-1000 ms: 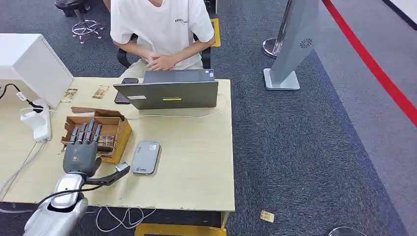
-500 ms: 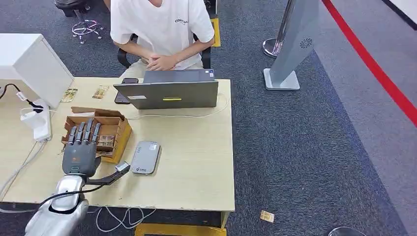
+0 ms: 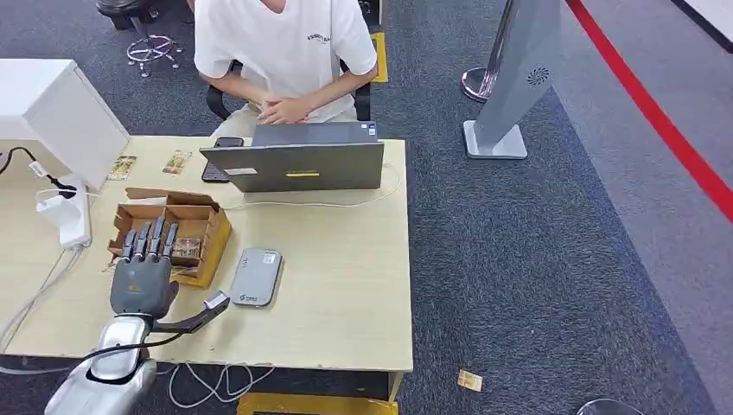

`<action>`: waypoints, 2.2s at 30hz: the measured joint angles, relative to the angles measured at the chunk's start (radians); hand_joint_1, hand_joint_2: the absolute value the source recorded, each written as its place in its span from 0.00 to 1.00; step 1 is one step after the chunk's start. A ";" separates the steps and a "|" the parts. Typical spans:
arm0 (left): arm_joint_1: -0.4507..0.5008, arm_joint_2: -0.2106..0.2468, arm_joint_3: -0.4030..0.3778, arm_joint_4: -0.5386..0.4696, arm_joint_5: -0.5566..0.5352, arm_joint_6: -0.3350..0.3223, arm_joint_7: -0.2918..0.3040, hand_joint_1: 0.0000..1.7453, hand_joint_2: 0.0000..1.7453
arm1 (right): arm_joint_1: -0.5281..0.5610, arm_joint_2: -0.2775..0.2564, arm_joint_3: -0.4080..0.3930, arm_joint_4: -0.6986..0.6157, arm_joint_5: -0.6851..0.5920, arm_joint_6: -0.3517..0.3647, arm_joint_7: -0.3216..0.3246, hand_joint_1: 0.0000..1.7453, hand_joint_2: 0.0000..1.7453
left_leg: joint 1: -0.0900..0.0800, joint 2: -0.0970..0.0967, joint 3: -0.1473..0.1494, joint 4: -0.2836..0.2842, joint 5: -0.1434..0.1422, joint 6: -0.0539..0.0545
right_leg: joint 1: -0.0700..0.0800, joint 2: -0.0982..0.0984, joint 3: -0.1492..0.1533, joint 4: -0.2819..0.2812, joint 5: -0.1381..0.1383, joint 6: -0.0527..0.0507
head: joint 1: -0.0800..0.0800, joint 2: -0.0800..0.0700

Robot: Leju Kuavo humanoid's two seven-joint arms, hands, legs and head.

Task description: Pass the card to the sensor for recognition and then transmit it.

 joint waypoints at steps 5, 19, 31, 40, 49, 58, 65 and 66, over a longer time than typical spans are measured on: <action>0.001 0.000 0.000 0.000 0.000 0.001 0.000 0.00 1.00 | 0.000 0.000 0.000 0.000 0.000 0.000 0.000 0.00 1.00 | 0.000 0.000 0.000 0.000 0.000 0.000 | 0.000 0.000 0.000 0.000 0.000 0.000 | 0.000 0.000; 0.000 0.000 0.001 0.000 0.001 0.000 0.000 1.00 1.00 | 0.000 0.000 0.000 0.000 0.000 0.000 0.000 0.00 1.00 | 0.000 0.000 0.000 0.000 0.000 0.000 | 0.000 0.000 0.000 0.000 0.000 0.000 | 0.000 0.000; 0.000 0.000 0.008 0.000 0.031 0.013 -0.045 1.00 1.00 | 0.000 0.000 0.003 0.000 -0.005 0.000 0.000 0.00 1.00 | 0.000 0.000 0.000 0.000 0.000 0.000 | 0.000 0.000 0.000 0.000 0.000 0.000 | 0.000 0.000; 0.000 0.000 0.009 0.000 0.031 0.015 -0.047 1.00 1.00 | -0.001 0.000 0.004 0.000 -0.005 0.000 0.000 0.00 1.00 | 0.000 0.000 0.000 0.000 0.000 0.000 | 0.000 0.000 0.000 0.000 0.000 0.000 | 0.000 0.000; -0.001 0.000 0.009 0.000 0.038 0.019 -0.051 1.00 1.00 | -0.001 0.000 0.005 0.000 -0.006 0.000 0.000 0.00 1.00 | 0.000 0.000 0.000 0.000 0.000 0.000 | 0.000 0.000 0.000 0.000 0.000 0.000 | 0.000 0.000; 0.001 -0.004 0.010 -0.002 0.067 0.052 -0.077 1.00 1.00 | -0.001 0.000 0.006 0.000 -0.011 0.000 0.000 0.00 1.00 | 0.000 0.000 0.000 0.000 0.000 0.000 | 0.000 0.000 0.000 0.000 0.000 0.000 | 0.000 0.000; 0.030 -0.034 0.010 -0.101 0.069 0.024 -0.083 1.00 1.00 | -0.001 0.000 0.006 0.000 -0.020 0.000 0.000 0.00 1.00 | 0.000 0.000 0.000 0.000 0.000 0.000 | 0.000 0.000 0.000 0.000 0.000 0.000 | 0.000 0.000; 0.032 -0.035 0.010 -0.111 0.069 0.024 -0.083 1.00 1.00 | -0.001 0.000 0.006 0.000 -0.021 0.000 0.000 0.00 1.00 | 0.000 0.000 0.000 0.000 0.000 0.000 | 0.000 0.000 0.000 0.000 0.000 0.000 | 0.000 0.000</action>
